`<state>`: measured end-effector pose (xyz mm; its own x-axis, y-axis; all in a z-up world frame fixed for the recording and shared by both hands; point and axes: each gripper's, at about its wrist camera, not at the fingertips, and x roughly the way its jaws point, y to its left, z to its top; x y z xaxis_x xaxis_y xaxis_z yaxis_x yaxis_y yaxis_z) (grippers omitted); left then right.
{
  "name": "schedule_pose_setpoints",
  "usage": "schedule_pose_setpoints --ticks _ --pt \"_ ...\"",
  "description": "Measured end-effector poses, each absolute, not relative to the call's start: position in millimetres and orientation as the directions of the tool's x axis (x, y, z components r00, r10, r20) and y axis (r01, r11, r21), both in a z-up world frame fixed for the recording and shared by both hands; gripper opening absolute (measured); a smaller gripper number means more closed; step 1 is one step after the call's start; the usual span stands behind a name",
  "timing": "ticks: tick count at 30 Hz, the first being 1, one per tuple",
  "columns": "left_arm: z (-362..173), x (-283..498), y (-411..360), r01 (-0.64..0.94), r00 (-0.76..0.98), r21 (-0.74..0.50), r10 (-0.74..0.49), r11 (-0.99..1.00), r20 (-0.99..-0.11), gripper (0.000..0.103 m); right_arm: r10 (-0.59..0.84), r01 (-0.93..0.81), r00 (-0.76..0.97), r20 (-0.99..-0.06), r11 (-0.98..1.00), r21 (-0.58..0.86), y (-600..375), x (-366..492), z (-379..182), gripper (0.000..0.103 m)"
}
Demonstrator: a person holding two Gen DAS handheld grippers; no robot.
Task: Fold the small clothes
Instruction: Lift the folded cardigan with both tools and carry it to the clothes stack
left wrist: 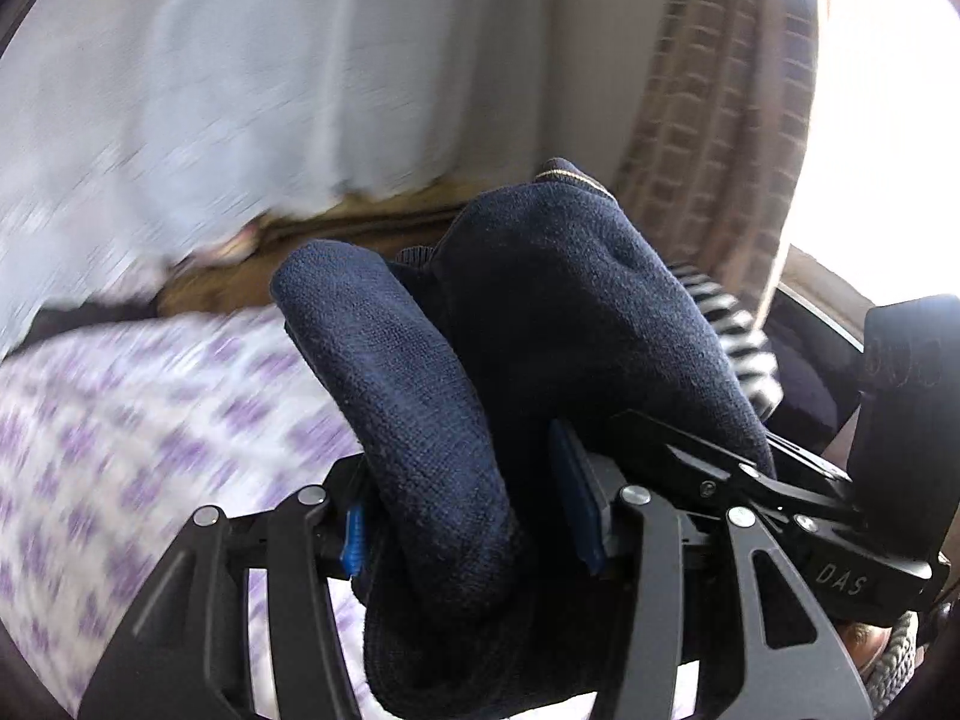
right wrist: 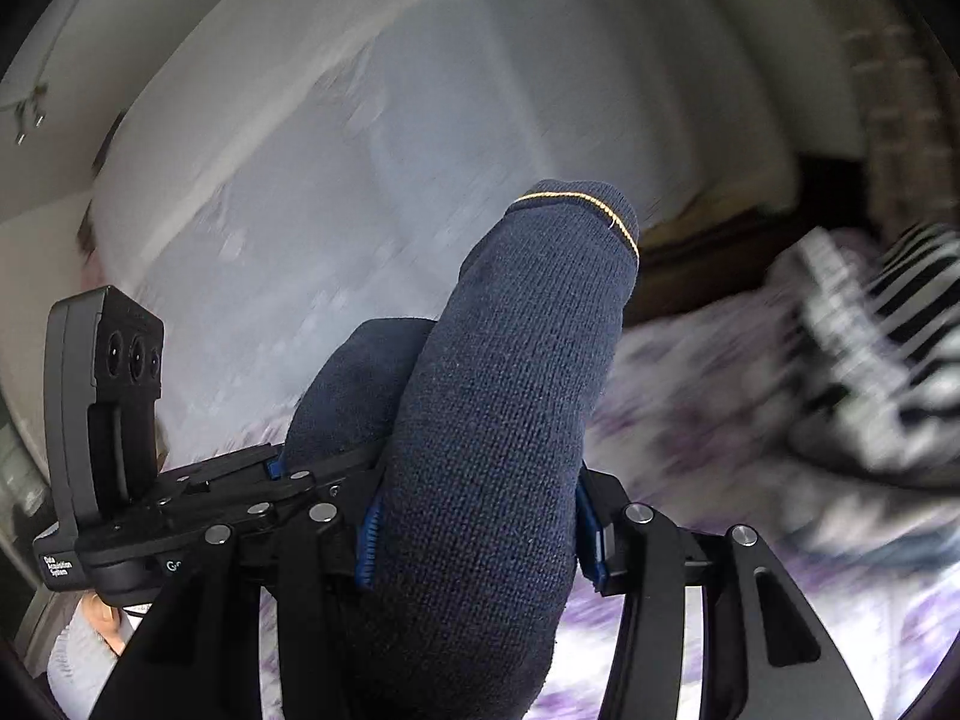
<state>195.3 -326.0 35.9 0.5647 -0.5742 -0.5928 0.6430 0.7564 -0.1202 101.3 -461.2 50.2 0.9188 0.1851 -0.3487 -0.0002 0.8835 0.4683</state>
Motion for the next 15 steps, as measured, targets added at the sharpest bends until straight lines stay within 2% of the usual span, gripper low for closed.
schedule_pose_setpoints --ticks 5,10,12,14,15 --pt "70.2 202.1 -434.6 0.721 0.528 -0.092 -0.631 0.686 -0.568 0.049 0.072 0.099 0.944 -0.322 0.870 0.482 -558.7 87.8 77.3 0.050" --pt "72.4 217.2 -518.8 0.749 0.491 -0.099 -0.648 0.656 -0.582 0.050 0.014 0.171 0.943 -0.332 0.837 0.520 -641.4 86.8 66.4 0.050" --pt "59.6 224.3 -539.0 0.743 0.486 -0.092 -0.629 0.663 -0.606 0.054 -0.005 0.208 0.933 -0.360 0.823 0.528 -660.2 92.4 51.0 0.051" --pt "30.6 234.9 -561.0 0.715 0.486 -0.065 -0.562 0.696 -0.669 0.058 -0.056 0.323 0.884 -0.464 0.791 0.519 -679.5 103.2 14.7 0.051" --pt "9.6 239.4 -571.5 0.694 0.505 -0.010 -0.496 0.720 -0.706 0.058 -0.058 0.348 0.872 -0.485 0.770 0.534 -689.9 105.0 -1.7 0.052"
